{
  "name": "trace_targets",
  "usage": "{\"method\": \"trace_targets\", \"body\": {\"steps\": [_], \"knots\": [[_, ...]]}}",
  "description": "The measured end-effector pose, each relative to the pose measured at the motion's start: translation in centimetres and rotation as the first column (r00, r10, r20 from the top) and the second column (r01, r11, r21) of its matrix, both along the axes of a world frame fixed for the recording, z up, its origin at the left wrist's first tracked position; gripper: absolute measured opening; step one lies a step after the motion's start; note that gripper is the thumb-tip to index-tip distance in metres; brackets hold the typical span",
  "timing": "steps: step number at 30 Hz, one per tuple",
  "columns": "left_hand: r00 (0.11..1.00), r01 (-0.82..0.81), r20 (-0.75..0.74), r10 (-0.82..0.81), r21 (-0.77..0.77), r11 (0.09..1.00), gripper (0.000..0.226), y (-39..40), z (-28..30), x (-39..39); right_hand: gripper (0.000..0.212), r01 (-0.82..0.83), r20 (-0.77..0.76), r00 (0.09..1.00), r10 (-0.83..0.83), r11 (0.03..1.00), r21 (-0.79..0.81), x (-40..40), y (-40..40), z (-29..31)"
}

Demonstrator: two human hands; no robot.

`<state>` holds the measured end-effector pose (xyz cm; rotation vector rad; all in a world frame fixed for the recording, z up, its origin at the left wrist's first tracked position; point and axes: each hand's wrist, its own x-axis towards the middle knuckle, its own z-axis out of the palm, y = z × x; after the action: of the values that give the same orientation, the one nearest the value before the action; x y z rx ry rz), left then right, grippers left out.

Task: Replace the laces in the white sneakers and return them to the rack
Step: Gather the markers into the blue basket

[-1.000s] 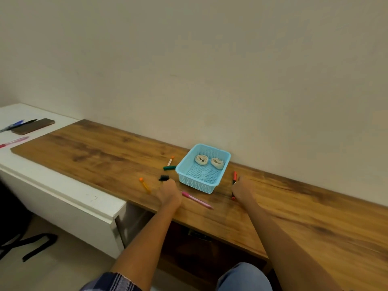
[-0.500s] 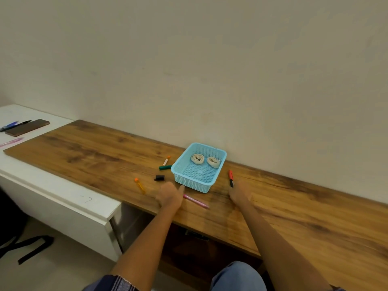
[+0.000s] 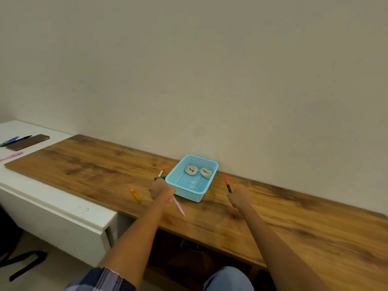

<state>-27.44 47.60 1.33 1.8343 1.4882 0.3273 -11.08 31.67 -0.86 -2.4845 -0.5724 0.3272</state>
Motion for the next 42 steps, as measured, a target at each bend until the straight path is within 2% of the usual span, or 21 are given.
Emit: {"method": "trace_targets", "body": {"steps": [3, 6, 8, 11, 14, 16, 19, 21, 27, 31, 33, 37, 40, 42], "knots": [[0.995, -0.024, 0.097, 0.021, 0.026, 0.999, 0.019, 1.9, 3.6, 0.0, 0.012, -0.106, 0.120, 0.988, 0.100, 0.993, 0.046, 0.1, 0.9, 3.1], [0.973, -0.067, 0.223, 0.055, 0.047, 0.997, 0.021, 3.2, 6.0, 1.6, 0.010, -0.211, 0.160, 0.967, 0.201, 0.976, 0.051, -0.1, 2.4, 5.4], [0.963, -0.027, 0.269, 0.015, 0.040, 0.999, 0.025, 3.1, 6.4, 3.5, 0.008, -0.269, 0.185, 0.947, 0.262, 0.963, 0.016, -0.4, 3.7, 6.4], [0.947, 0.039, 0.319, -0.042, 0.016, 0.999, 0.018, 2.6, 5.4, 6.6, 0.012, -0.314, 0.191, 0.928, 0.319, 0.948, -0.055, -0.5, 6.0, 6.9], [0.989, 0.059, 0.129, -0.069, 0.080, 0.995, 0.025, 2.6, 3.4, 8.3, 0.019, -0.337, 0.220, 0.897, 0.384, 0.915, -0.222, 0.0, 8.5, 6.3], [0.994, 0.008, 0.106, -0.016, 0.074, 0.997, 0.029, 3.0, 1.2, 9.0, 0.015, -0.345, 0.253, 0.863, 0.437, 0.876, -0.336, 0.3, 9.7, 5.6], [0.999, 0.047, 0.024, -0.047, 0.019, 0.999, 0.032, 3.5, -1.5, 9.9, 0.021, -0.369, 0.239, 0.835, 0.496, 0.826, -0.425, 0.9, 11.4, 3.9], [0.997, 0.053, 0.050, -0.053, 0.000, 0.999, 0.031, 4.2, -2.6, 10.8, 0.015, -0.382, 0.248, 0.819, 0.518, 0.813, -0.439, 1.0, 12.4, 2.9], [0.999, 0.036, -0.014, -0.036, 0.007, 0.999, 0.021, 5.0, -3.8, 11.8, 0.028, -0.373, 0.209, 0.850, 0.484, 0.832, -0.410, 1.4, 13.8, 2.1], [0.999, 0.034, -0.026, -0.034, 0.018, 0.999, 0.023, 5.1, -4.2, 11.7, 0.017, -0.381, 0.167, 0.829, 0.534, 0.757, -0.531, 1.4, 14.0, 1.7], [0.999, 0.045, -0.017, -0.045, 0.034, 0.998, 0.024, 5.1, -4.5, 11.9, 0.014, -0.344, 0.227, 0.802, 0.552, 0.739, -0.579, 1.2, 13.9, 1.2], [0.997, 0.059, -0.053, -0.056, 0.054, 0.997, 0.025, 5.0, -4.3, 11.9, 0.019, -0.329, 0.262, 0.795, 0.547, 0.751, -0.572, 0.9, 14.0, 1.0], [0.994, 0.054, -0.095, -0.049, 0.056, 0.997, 0.023, 4.9, -4.0, 11.7, 0.003, -0.354, 0.238, 0.792, 0.563, 0.740, -0.572, 0.7, 14.0, 1.1], [0.993, 0.061, -0.100, -0.055, 0.067, 0.996, 0.023, 4.7, -3.6, 11.5, 0.024, -0.354, 0.247, 0.759, 0.602, 0.701, -0.619, 0.4, 14.1, 0.9]]}}
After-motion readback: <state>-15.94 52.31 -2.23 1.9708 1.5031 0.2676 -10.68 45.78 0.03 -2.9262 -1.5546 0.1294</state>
